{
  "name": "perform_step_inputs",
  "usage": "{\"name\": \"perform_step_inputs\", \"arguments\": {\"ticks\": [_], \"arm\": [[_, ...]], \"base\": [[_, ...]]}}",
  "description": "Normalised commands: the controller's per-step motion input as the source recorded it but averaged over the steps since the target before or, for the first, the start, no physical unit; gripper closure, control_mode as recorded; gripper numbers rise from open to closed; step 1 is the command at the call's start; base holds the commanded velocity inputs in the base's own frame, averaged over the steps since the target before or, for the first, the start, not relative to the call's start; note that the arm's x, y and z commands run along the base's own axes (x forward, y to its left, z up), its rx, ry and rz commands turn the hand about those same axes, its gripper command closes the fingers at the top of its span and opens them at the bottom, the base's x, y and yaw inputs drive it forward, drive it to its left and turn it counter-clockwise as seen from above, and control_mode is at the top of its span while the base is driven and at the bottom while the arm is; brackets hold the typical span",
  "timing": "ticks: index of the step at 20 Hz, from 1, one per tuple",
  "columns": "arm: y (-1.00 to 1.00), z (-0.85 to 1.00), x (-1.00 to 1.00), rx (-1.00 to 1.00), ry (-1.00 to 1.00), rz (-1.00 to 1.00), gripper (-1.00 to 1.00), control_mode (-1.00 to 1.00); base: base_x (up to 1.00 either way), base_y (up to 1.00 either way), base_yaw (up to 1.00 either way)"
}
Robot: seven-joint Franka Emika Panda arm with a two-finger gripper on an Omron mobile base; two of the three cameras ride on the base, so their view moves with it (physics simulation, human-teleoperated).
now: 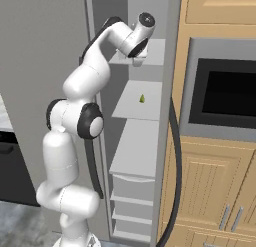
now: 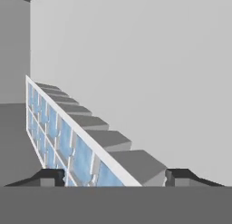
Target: Open the freezer door, pick up the ice cube tray from the freezer, and place it on the dining counter.
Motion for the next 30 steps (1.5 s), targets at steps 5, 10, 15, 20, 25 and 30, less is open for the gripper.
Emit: {"name": "perform_step_inputs", "arguments": {"ticks": [5, 10, 15, 20, 25, 30], "arm": [[0.06, -0.55, 0.23, 0.0, 0.09, 0.0, 1.0, -1.0], [0.0, -0.38, 0.21, 0.0, 0.09, 0.0, 1.0, -1.0], [0.0, -0.06, -0.09, 0.0, 0.01, 0.0, 1.0, -1.0], [0.0, 0.0, -0.45, 0.0, 0.0, -0.01, 1.0, -1.0], [0.01, 0.0, -0.59, -0.06, -0.08, -0.04, 1.0, -1.0], [0.06, 0.0, -0.94, -0.12, -0.22, -0.06, 1.0, -1.0]], "base": [[0.0, 0.0, 0.0], [0.0, 0.0, 0.0], [0.0, 0.0, 0.0], [0.0, 0.0, 0.0], [0.0, 0.0, 0.0], [0.0, 0.0, 0.0]]}}
